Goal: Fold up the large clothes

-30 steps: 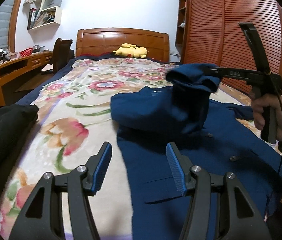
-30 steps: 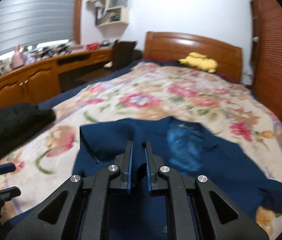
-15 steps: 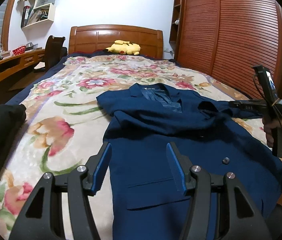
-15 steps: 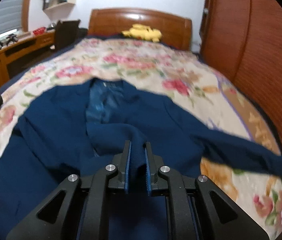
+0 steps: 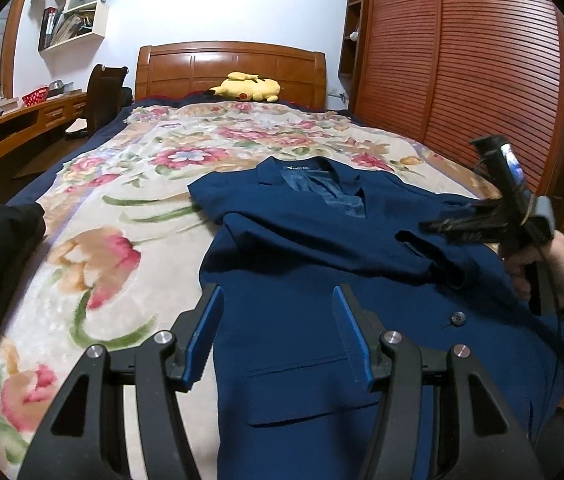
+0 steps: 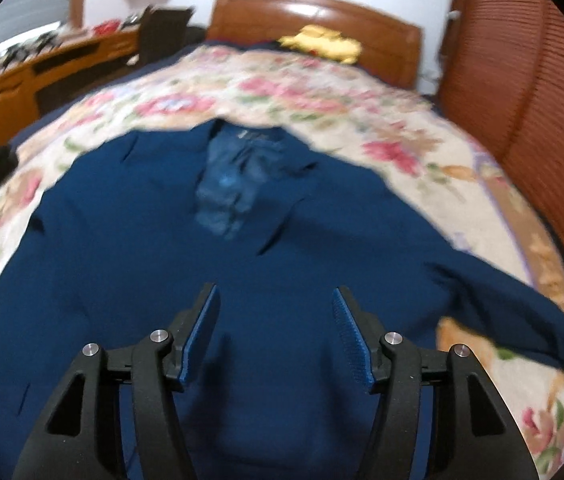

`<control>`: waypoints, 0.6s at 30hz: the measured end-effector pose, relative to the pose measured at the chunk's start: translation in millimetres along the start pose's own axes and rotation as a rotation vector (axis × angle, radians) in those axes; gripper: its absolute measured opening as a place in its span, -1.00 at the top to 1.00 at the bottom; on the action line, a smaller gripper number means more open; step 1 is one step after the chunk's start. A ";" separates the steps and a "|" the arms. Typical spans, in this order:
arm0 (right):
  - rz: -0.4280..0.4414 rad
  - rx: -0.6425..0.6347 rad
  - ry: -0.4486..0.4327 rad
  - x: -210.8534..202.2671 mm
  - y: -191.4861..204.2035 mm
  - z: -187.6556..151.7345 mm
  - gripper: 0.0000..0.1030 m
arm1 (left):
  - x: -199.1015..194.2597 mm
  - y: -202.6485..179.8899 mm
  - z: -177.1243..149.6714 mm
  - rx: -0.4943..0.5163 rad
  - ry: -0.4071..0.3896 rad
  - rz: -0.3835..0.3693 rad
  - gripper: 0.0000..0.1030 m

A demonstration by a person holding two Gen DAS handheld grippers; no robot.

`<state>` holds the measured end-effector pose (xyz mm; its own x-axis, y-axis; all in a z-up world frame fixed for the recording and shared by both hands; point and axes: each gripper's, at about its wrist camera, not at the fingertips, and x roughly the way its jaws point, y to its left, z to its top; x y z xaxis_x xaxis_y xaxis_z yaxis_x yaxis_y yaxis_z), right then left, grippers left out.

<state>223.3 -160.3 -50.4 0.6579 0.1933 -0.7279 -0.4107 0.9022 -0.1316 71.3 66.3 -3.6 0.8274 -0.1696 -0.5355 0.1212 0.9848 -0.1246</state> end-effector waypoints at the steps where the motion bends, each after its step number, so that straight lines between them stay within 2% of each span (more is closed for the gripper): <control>1: 0.007 -0.013 0.019 7.1 3.3 -1.0 -0.15 | 1.2 -0.4 0.1 0.001 0.001 0.000 -0.08; 5: 0.025 -0.072 0.101 34.0 16.7 -8.3 -0.15 | 4.7 0.5 0.8 -0.001 0.008 -0.001 -0.08; 8: 0.001 -0.104 0.119 40.5 15.9 -12.2 -0.15 | 4.8 0.3 0.8 0.000 0.009 -0.001 -0.08; 9: 0.006 -0.105 0.115 40.4 13.8 -12.9 -0.08 | 4.5 0.8 0.5 0.002 0.008 0.002 -0.08; 10: 0.011 -0.104 0.112 40.1 12.5 -12.7 0.20 | 4.0 1.5 0.2 0.000 0.009 0.004 -0.08; 12: -0.013 -0.114 0.106 35.8 7.8 -13.1 0.59 | 3.3 3.9 0.1 -0.006 0.009 0.005 -0.08; 13: -0.025 -0.118 0.095 32.6 4.5 -12.5 0.71 | 2.8 4.8 -0.1 -0.008 0.008 0.006 -0.08; 18: -0.124 -0.010 0.007 -0.4 -42.7 -8.6 0.75 | -2.2 8.1 -1.0 -0.005 -0.002 0.016 -0.08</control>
<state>235.2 -202.2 -50.3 0.6995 0.0777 -0.7104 -0.3329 0.9150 -0.2278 70.0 74.6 -4.3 0.8301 -0.1536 -0.5361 0.1050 0.9872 -0.1203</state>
